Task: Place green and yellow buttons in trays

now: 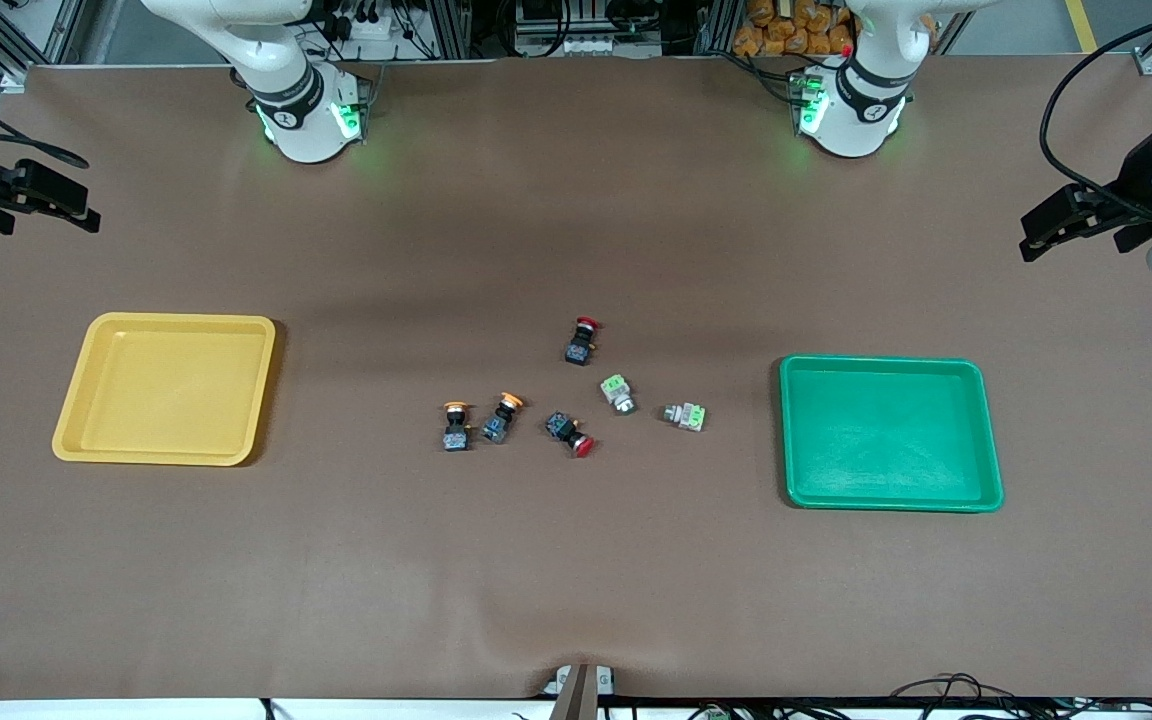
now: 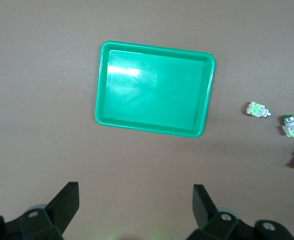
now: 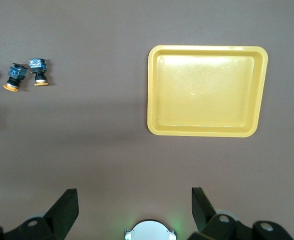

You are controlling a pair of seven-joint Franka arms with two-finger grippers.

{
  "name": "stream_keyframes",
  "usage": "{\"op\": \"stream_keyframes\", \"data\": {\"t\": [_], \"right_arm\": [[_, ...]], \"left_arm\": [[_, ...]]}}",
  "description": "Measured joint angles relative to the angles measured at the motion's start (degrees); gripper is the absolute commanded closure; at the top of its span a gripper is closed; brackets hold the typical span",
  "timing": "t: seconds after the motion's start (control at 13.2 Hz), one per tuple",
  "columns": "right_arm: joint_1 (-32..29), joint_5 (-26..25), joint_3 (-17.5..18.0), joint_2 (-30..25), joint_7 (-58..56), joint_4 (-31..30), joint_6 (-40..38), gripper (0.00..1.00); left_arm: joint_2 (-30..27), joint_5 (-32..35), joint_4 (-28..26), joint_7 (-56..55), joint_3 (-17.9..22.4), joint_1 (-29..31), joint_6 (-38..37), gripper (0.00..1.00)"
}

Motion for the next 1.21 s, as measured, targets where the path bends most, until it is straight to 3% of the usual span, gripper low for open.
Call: {"op": "stream_keyframes", "data": {"t": [0.91,1.21], "right_arm": [[0.00,0.00,0.00,0.00,0.00,-0.09,-0.01,0.00],[0.00,0.00,0.03,0.01,0.00,-0.16,-0.01,0.00]], "left_arm": [[1.24,-0.26,-0.09,-0.23,-0.27,-0.26,-0.47,0.00],[3.71,-1.72,-0.13,-5.80,-2.04,-0.82,-0.47,0.00]]}}
